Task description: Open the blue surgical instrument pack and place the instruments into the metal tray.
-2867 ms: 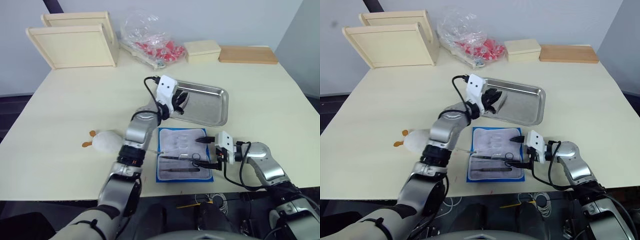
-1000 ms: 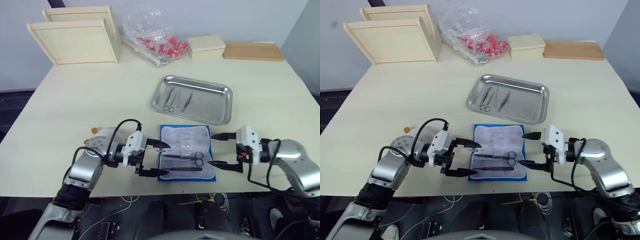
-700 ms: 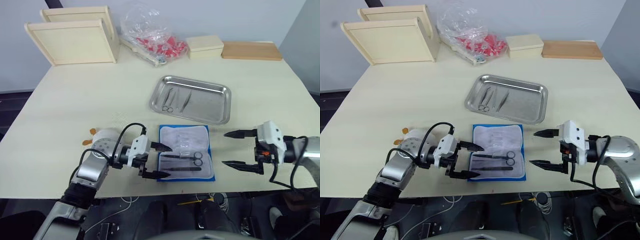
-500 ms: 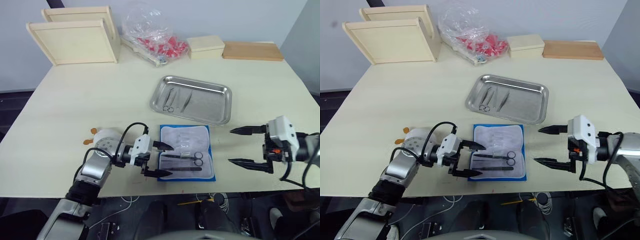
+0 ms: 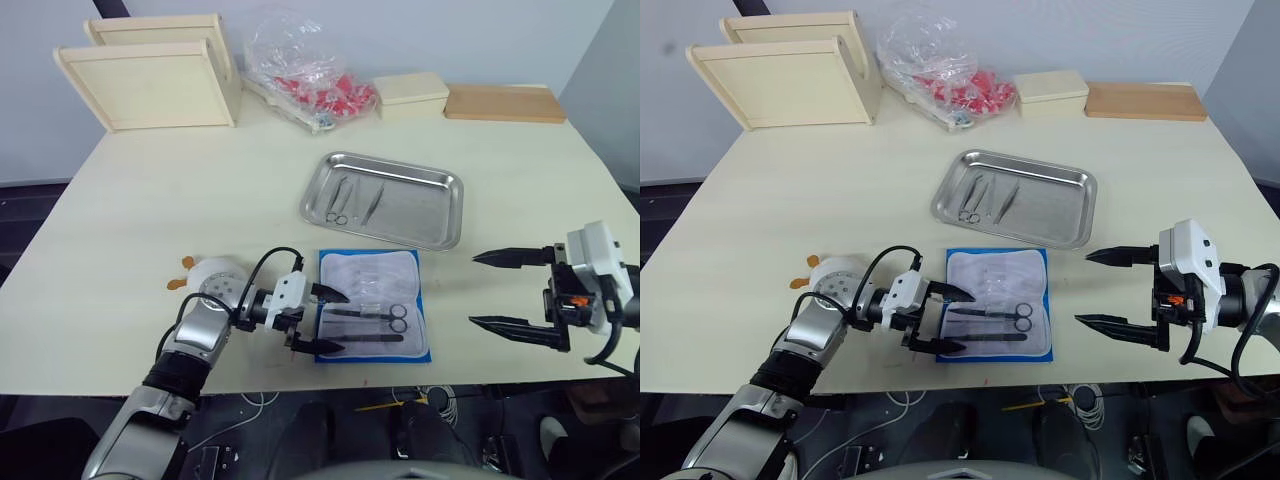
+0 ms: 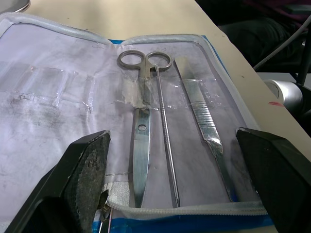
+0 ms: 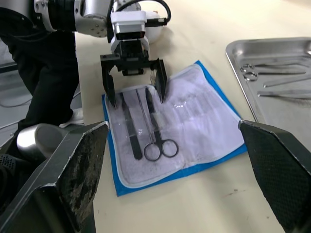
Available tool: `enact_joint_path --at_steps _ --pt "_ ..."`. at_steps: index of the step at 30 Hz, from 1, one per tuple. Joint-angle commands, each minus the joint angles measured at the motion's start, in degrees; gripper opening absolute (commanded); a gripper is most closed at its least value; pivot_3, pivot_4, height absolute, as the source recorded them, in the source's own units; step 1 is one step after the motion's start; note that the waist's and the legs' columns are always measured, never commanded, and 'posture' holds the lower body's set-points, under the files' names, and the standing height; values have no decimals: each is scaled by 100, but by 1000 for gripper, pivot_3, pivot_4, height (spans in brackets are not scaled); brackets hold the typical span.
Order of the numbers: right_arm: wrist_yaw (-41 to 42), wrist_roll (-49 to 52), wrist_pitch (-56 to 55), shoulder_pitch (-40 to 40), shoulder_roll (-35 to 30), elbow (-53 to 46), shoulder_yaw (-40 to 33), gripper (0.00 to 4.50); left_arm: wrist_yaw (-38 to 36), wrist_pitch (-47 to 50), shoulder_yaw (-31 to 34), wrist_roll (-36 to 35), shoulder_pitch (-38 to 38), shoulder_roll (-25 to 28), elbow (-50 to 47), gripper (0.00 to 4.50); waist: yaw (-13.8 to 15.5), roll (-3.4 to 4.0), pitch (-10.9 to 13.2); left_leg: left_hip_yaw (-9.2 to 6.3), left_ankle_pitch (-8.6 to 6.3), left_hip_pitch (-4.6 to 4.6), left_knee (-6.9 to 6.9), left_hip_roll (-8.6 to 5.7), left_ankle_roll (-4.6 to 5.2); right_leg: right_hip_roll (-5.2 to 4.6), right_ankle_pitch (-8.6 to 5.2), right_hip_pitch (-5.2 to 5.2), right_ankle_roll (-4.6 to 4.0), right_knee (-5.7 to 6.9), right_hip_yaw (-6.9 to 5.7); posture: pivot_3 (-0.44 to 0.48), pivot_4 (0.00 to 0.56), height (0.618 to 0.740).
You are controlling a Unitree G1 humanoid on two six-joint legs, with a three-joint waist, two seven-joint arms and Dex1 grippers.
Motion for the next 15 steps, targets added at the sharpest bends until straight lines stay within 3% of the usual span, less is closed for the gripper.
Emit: enact_joint_path --at_steps 1,15 --pt "-89 -177 -222 -120 28 -75 112 4500 11 132 -211 224 121 11 175 4357 -1 0 -1 0 0 0 0 0 0 0 0 0 0 0 0 0 150 740" --pt "-1041 -1650 -35 -1343 566 174 2384 4500 222 98 -331 426 159 -54 243 4357 11 11 -18 -2 0 2 4 -2 0 0 0 2 0 1 -2 0 150 740"
